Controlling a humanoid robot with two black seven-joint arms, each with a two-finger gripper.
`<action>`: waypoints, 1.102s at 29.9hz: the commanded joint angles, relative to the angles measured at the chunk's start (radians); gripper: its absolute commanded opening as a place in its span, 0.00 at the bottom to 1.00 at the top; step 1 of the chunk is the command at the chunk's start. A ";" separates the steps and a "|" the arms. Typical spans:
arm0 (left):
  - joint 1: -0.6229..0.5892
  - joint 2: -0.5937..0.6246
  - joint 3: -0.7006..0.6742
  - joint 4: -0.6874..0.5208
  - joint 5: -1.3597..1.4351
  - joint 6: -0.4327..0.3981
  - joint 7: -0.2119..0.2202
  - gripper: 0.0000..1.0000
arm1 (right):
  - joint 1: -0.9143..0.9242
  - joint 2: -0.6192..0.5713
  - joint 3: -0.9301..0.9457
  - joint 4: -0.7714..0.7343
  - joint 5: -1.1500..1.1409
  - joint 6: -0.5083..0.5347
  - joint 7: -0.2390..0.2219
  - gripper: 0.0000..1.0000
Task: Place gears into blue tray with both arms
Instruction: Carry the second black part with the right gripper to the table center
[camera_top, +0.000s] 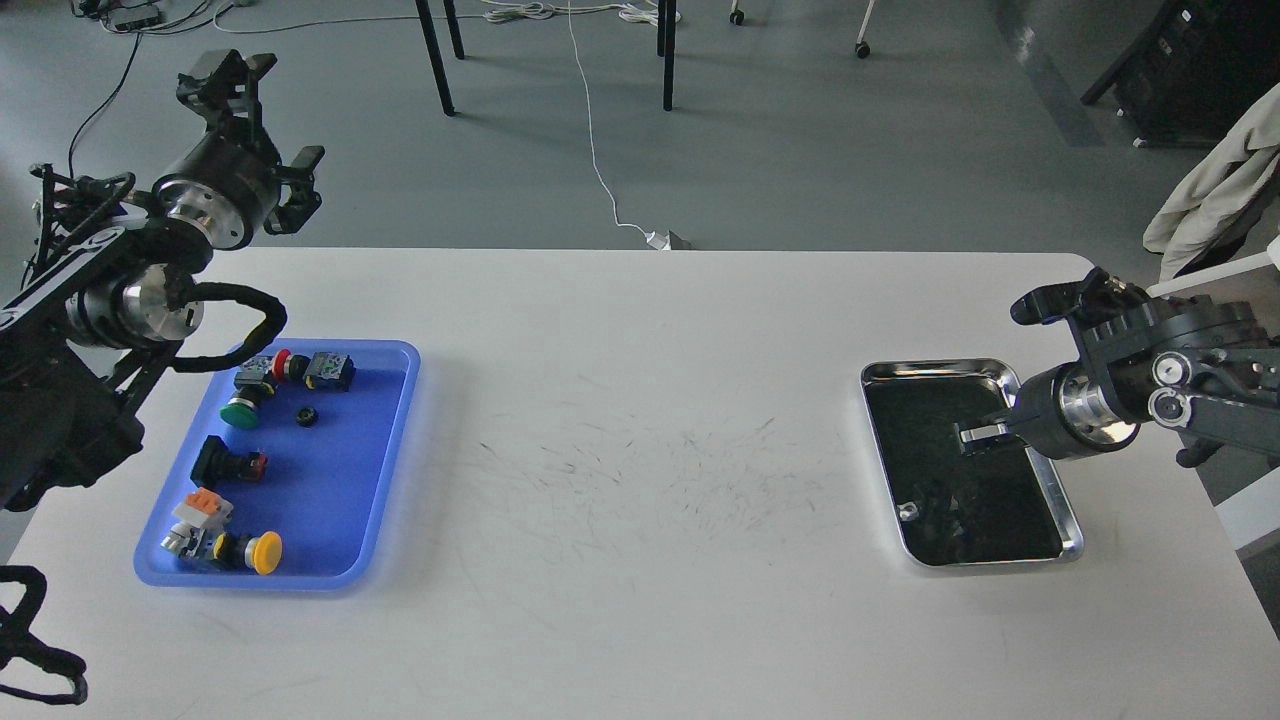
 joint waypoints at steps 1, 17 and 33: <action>0.000 0.001 0.001 0.000 0.000 0.000 0.000 0.98 | 0.091 -0.055 0.024 0.083 0.050 -0.012 0.002 0.02; -0.001 0.020 0.002 -0.003 0.003 0.002 0.002 0.98 | 0.156 0.265 0.202 0.078 0.520 -0.204 0.063 0.03; -0.003 0.011 0.005 -0.003 0.009 0.009 0.002 0.98 | -0.246 0.778 0.331 -0.321 0.520 -0.296 0.157 0.05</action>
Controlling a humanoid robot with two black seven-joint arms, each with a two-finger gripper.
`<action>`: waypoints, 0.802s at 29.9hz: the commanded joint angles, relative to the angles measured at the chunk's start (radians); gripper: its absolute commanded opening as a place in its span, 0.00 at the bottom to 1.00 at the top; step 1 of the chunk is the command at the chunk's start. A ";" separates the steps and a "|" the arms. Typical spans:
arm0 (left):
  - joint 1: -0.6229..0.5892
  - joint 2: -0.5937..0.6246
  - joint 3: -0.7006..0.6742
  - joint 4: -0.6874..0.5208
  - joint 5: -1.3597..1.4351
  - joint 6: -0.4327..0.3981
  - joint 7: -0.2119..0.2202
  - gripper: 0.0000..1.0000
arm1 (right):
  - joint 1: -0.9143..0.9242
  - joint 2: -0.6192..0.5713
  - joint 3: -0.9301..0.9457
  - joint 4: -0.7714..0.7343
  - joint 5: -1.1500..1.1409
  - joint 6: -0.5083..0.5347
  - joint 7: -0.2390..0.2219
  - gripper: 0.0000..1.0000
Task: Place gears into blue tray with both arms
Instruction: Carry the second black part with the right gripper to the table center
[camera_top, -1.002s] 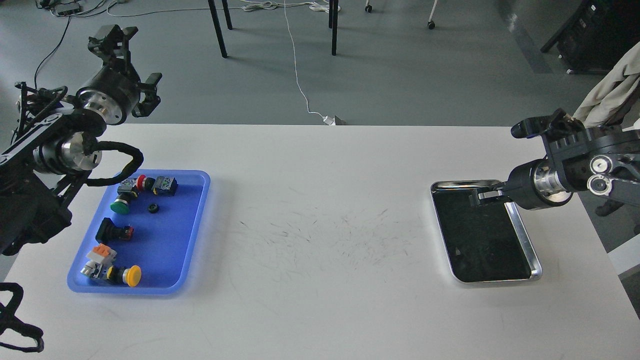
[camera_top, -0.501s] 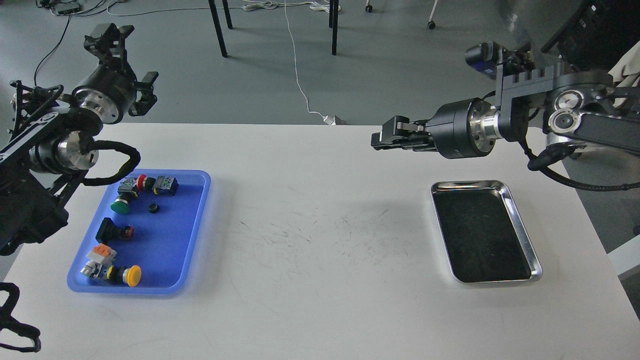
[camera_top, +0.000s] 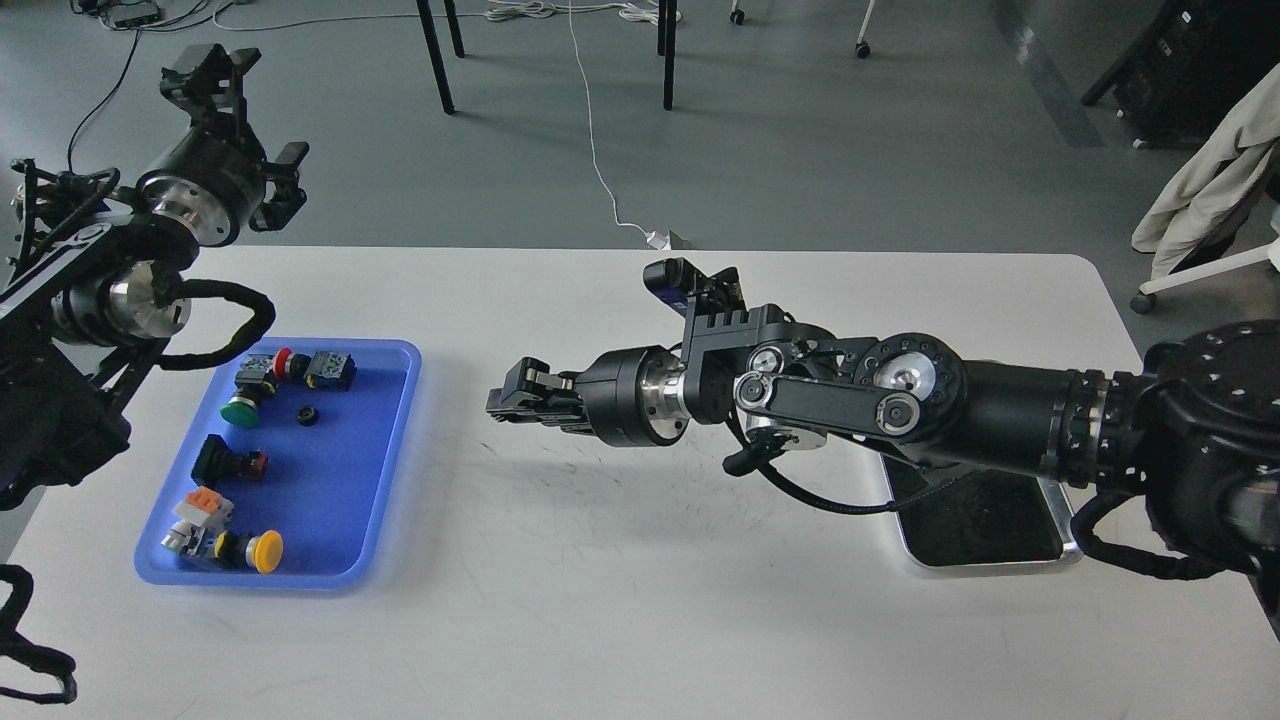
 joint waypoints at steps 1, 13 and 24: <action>0.000 -0.009 0.001 0.000 0.002 0.000 0.000 0.98 | -0.080 0.010 0.026 -0.031 -0.004 -0.020 0.014 0.05; 0.000 -0.009 0.004 0.000 0.002 -0.001 0.000 0.98 | -0.174 0.010 0.027 -0.137 -0.019 -0.074 0.024 0.07; 0.000 -0.006 0.003 0.000 0.001 -0.001 -0.002 0.98 | -0.199 0.010 0.027 -0.125 -0.016 -0.080 0.022 0.07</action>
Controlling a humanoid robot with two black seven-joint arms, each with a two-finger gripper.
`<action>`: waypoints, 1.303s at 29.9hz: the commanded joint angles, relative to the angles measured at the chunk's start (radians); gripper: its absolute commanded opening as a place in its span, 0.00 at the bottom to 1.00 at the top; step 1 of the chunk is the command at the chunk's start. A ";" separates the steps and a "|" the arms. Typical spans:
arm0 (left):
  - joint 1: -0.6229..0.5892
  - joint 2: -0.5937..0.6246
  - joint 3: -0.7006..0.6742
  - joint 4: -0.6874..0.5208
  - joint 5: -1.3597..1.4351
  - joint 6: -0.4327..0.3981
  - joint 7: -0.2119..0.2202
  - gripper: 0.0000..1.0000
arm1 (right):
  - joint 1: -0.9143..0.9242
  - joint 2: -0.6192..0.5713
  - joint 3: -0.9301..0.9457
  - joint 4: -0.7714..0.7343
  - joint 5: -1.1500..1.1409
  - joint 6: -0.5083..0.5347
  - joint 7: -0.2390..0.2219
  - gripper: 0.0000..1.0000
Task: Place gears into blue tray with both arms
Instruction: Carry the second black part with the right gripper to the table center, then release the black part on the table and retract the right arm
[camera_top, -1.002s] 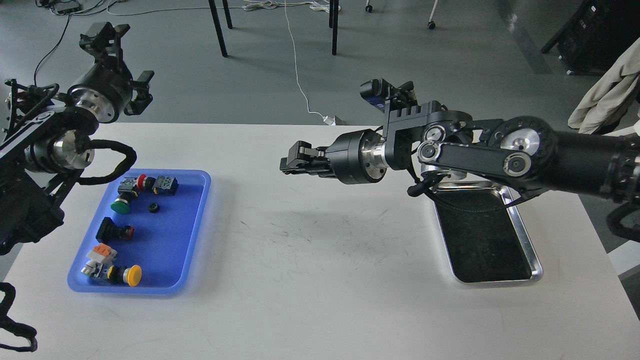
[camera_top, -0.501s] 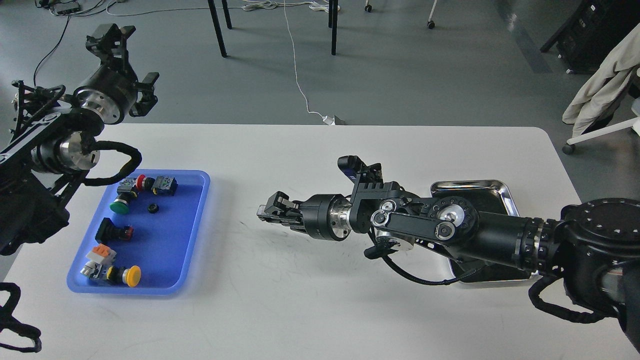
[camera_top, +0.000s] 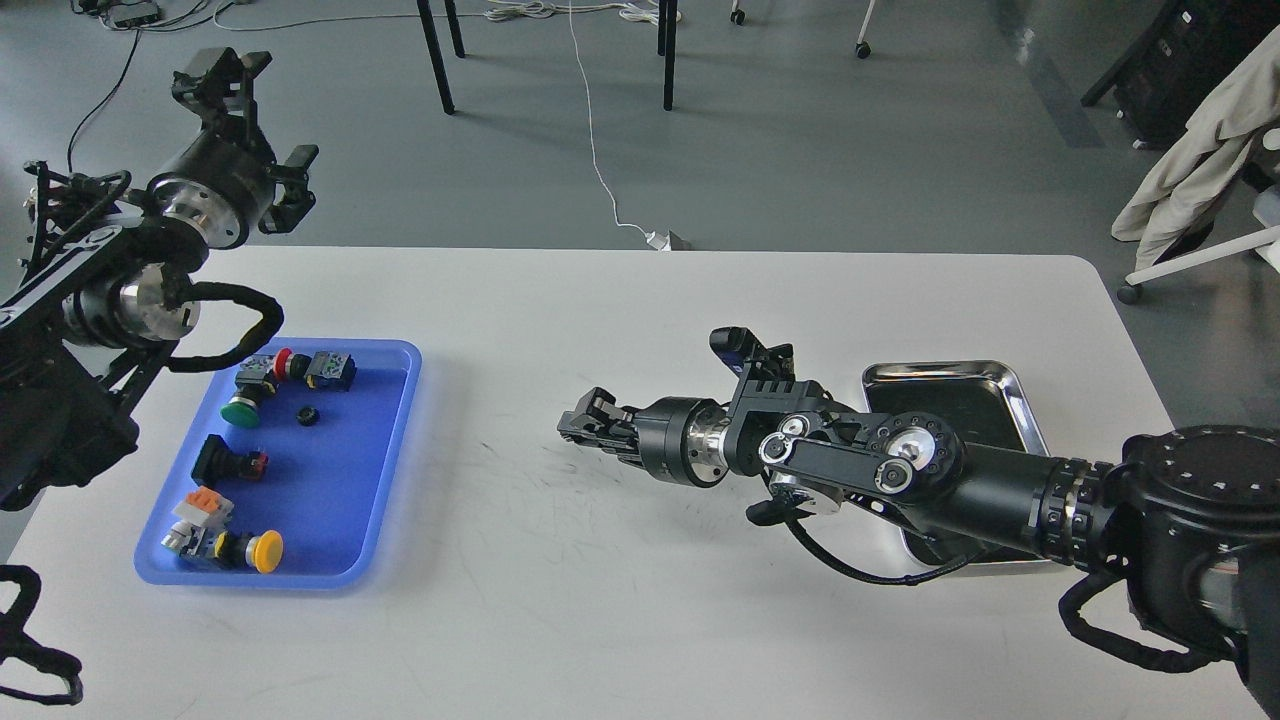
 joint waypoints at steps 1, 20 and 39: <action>0.000 0.005 0.000 0.000 -0.001 0.000 0.000 0.98 | -0.007 0.000 0.000 0.016 0.002 -0.002 0.000 0.07; 0.000 0.005 0.000 0.000 0.000 0.000 0.000 0.98 | -0.046 0.000 -0.001 0.042 0.017 0.009 -0.017 0.10; 0.000 0.002 0.000 0.006 0.002 0.000 0.001 0.98 | -0.055 0.000 -0.003 0.042 0.016 -0.001 -0.017 0.39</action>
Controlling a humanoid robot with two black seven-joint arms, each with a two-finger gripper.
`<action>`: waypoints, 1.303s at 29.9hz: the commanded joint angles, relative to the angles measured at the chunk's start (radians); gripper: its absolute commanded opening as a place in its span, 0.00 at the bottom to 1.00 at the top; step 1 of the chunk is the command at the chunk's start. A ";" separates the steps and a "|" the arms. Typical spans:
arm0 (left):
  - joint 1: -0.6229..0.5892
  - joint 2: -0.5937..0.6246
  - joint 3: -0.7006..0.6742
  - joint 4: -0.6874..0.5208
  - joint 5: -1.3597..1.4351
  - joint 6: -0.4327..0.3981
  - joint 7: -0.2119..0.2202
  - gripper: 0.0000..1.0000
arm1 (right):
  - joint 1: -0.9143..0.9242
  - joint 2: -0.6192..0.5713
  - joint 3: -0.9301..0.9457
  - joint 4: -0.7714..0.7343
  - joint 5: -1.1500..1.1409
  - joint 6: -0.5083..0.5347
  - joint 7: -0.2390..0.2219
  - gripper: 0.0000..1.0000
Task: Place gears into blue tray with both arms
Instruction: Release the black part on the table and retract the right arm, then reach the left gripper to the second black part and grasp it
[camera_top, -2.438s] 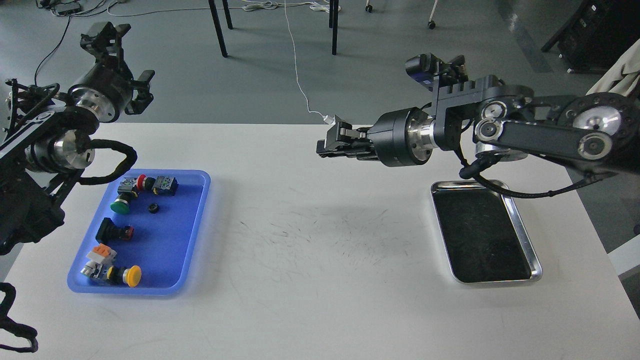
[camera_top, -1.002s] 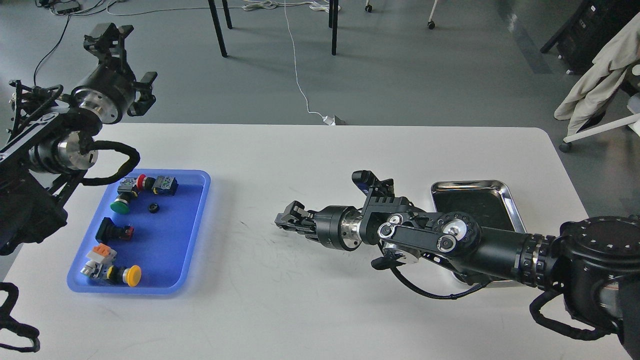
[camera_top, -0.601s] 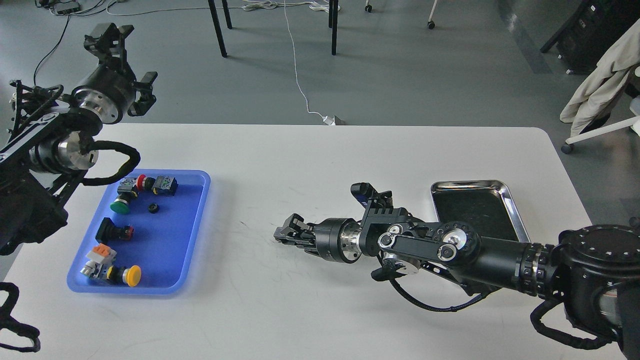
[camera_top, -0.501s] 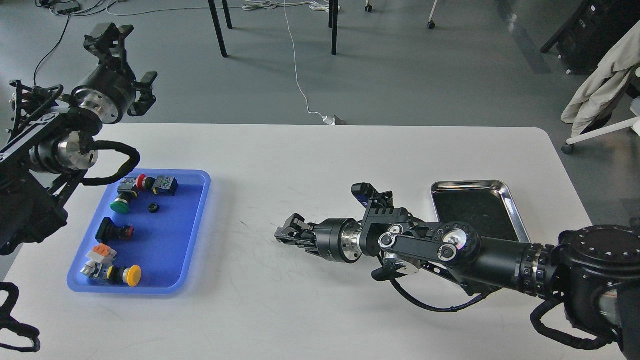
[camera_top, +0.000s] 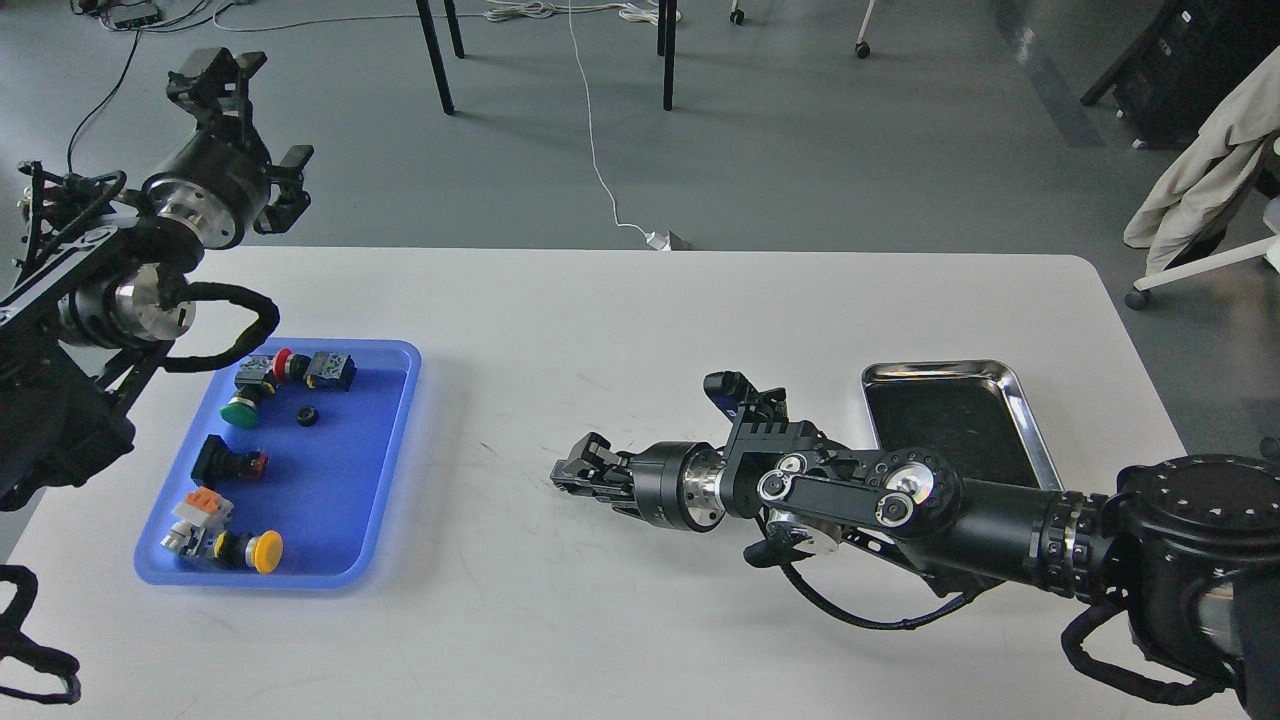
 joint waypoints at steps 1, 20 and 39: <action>0.000 -0.002 0.000 0.000 0.000 0.001 0.002 0.98 | 0.002 0.000 -0.001 -0.003 0.001 -0.011 0.002 0.41; -0.006 -0.004 0.006 0.000 0.003 0.006 0.002 0.98 | 0.118 0.000 0.246 -0.037 0.028 0.006 0.003 0.91; -0.012 -0.006 0.011 -0.044 0.069 0.000 0.015 0.98 | -0.272 -0.537 0.994 0.138 0.462 0.163 0.005 0.91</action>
